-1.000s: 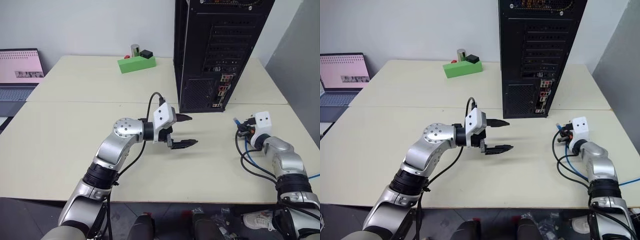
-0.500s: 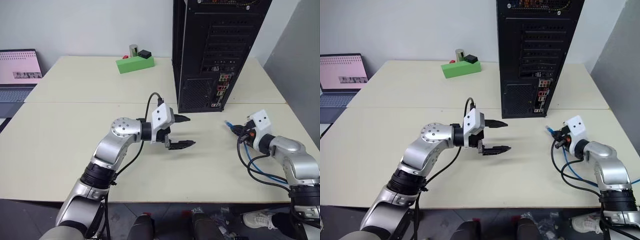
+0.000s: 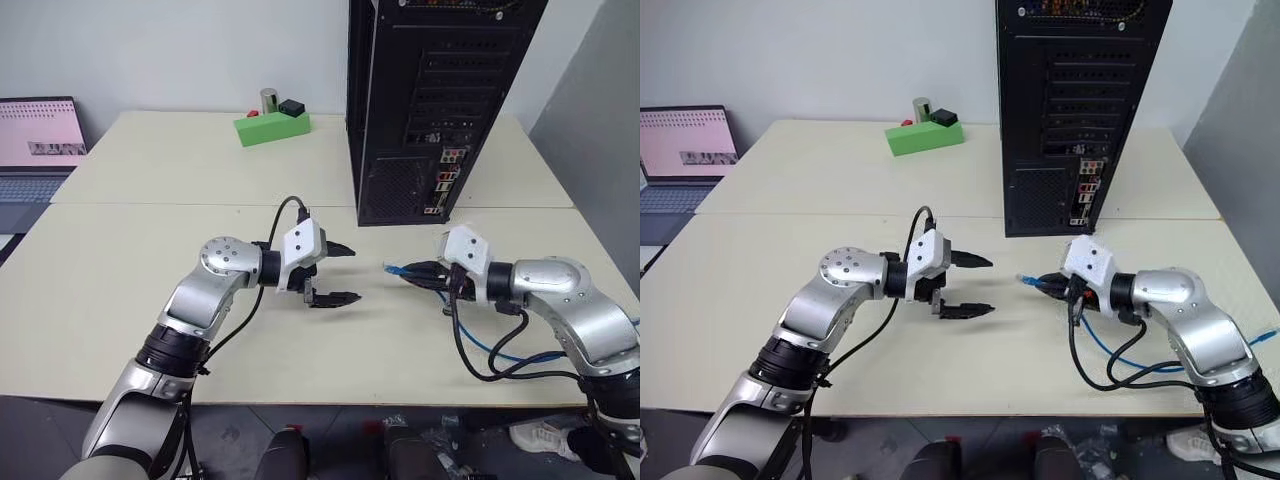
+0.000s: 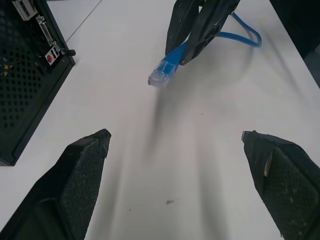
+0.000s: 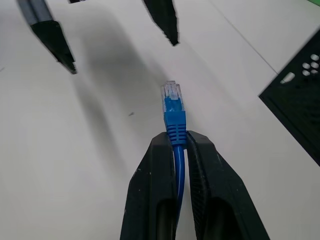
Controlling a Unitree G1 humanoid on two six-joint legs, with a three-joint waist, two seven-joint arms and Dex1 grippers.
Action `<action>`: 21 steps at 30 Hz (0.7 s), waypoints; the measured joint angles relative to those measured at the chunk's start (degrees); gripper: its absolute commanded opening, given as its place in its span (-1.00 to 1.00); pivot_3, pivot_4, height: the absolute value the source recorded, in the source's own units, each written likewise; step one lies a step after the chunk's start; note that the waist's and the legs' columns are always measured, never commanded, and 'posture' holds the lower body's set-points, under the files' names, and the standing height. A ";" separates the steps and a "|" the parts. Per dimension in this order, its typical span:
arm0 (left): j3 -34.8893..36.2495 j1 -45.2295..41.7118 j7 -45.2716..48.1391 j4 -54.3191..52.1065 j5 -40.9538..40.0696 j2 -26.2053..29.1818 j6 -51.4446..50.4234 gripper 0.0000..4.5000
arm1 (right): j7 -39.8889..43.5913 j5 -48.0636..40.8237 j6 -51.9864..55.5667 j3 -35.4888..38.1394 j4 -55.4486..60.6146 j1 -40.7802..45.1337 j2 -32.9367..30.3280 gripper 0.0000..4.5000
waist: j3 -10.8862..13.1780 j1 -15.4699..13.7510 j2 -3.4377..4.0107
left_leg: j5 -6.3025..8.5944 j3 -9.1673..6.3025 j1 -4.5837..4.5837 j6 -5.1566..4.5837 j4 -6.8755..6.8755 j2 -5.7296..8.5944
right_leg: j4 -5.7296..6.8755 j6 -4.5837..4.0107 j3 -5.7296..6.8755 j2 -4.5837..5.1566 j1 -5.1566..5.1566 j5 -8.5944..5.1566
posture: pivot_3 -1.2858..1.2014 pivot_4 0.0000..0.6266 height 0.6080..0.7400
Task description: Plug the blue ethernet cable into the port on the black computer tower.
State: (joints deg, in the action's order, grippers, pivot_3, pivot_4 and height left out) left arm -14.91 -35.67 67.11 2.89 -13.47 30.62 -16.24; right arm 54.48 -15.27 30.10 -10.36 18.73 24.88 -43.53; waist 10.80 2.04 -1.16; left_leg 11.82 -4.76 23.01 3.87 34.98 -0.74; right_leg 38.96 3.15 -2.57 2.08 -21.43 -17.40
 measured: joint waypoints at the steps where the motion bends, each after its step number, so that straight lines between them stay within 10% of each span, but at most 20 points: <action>1: -0.25 0.00 0.01 0.05 0.24 -0.15 0.42 1.00 | 0.33 0.11 -0.04 -0.50 0.08 0.33 0.03 -0.97 | 0.00 0.00 0.00 | 0.00 0.00 0.00 0.00 0.00 0.00 | 0.00 0.00 0.00 0.00 0.00 0.00 | 0.03 -0.52 1.00; 8: -1.78 -0.06 1.13 0.22 0.94 -2.02 1.92 1.00 | 1.35 0.65 -0.35 -3.33 1.30 1.77 1.06 -0.97 | 0.00 -0.03 0.00 | 0.00 -0.01 0.00 0.00 0.00 0.00 | 0.01 0.00 0.01 0.00 0.00 0.00 | 0.03 -0.52 1.00; 21: -2.87 -2.24 3.68 4.78 1.74 -3.27 4.63 -0.19 | 1.62 0.76 -0.24 -4.51 3.51 3.04 1.28 -0.97 | 0.00 -0.10 0.00 | 0.00 -0.03 0.01 0.00 0.01 0.00 | 0.02 0.00 0.02 0.00 -0.01 0.00 | 0.03 -0.52 1.00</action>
State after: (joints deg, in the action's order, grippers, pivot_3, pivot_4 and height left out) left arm -17.77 -37.91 70.79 7.67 -11.73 27.35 -11.60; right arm 56.10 -14.51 29.86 -14.87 22.24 27.92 -42.25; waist 10.80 1.94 -1.16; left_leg 11.82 -4.78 23.02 3.87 35.00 -0.74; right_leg 38.97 3.15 -2.54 2.08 -21.44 -17.40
